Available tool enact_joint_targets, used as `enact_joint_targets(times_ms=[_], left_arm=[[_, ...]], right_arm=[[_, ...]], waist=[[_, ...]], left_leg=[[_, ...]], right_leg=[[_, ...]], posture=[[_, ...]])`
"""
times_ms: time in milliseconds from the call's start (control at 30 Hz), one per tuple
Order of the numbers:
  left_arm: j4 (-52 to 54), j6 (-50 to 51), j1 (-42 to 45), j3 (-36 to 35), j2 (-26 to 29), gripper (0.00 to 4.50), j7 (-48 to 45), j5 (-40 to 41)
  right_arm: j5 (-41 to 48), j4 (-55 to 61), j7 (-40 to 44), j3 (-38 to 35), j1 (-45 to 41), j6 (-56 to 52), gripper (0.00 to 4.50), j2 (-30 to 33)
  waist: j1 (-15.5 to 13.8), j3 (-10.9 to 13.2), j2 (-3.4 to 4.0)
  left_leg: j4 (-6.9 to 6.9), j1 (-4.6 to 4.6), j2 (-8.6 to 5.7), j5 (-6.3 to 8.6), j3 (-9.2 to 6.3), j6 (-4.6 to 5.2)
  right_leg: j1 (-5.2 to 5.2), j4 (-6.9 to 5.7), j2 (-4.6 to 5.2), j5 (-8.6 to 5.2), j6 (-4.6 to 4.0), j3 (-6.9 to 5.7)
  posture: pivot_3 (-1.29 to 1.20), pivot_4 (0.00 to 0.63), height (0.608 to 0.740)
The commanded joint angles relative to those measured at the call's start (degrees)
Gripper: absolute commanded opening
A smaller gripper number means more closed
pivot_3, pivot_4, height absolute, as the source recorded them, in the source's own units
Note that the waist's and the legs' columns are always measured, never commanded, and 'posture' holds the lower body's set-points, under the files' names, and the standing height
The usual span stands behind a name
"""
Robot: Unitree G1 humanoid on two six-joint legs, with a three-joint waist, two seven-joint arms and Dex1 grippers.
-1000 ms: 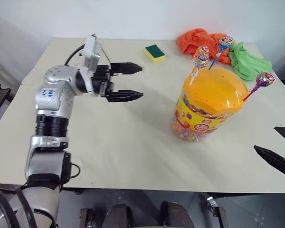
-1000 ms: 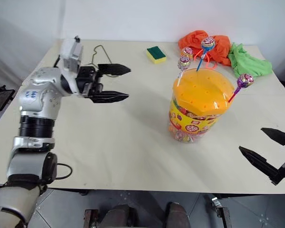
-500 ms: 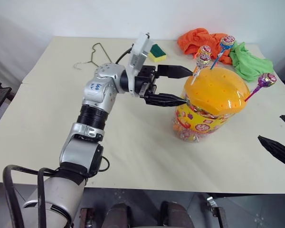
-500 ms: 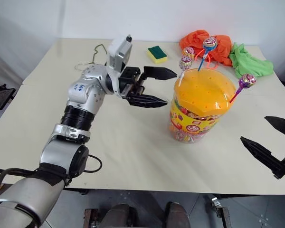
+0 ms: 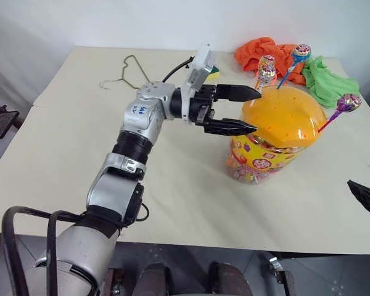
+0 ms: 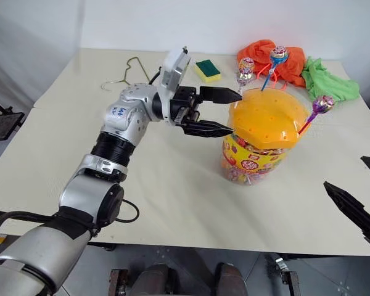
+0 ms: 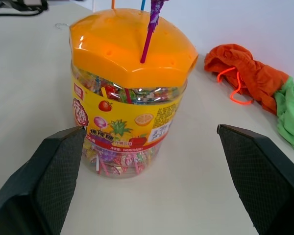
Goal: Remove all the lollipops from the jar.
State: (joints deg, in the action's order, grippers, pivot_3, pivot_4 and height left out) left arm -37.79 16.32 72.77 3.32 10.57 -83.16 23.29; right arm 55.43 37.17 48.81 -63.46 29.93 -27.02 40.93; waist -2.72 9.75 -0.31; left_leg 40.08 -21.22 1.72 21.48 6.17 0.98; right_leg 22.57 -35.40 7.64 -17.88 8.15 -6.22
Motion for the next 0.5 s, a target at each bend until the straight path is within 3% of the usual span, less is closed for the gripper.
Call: enact_joint_targets(times_ms=[33,233,500], left_arm=[[4.7,1.6,-1.1,-0.4,1.6,4.50,1.4,0.2],[5.0,1.7,-1.3,-0.7,2.2,4.50,5.8,-0.8],[3.1,2.6,0.0,0.0,-2.0,4.50,10.9,-1.3]], right_arm=[[0.9,1.3,-0.2,-2.2,0.8,1.6,4.46,-0.6],[1.2,0.3,0.5,-2.0,0.7,2.2,4.46,0.1],[3.0,0.0,0.5,-2.8,-0.6,2.2,4.46,1.0]], waist=[[0.0,0.0,0.00],[-0.3,0.0,-0.01],[-0.3,0.0,-0.01]], left_leg=[[0.00,0.00,0.00,0.00,0.00,0.00],[0.08,-0.05,-0.02,0.00,-0.07,0.00],[0.07,-0.05,-0.02,0.00,-0.07,0.00]], right_leg=[[0.00,0.00,0.00,0.00,0.00,0.00],[-0.02,-0.02,0.01,0.00,0.00,0.00],[-0.02,-0.02,0.01,0.00,0.00,-0.01]], posture=[[0.00,0.150,0.740],[0.00,0.150,0.740],[0.00,0.150,0.740]])
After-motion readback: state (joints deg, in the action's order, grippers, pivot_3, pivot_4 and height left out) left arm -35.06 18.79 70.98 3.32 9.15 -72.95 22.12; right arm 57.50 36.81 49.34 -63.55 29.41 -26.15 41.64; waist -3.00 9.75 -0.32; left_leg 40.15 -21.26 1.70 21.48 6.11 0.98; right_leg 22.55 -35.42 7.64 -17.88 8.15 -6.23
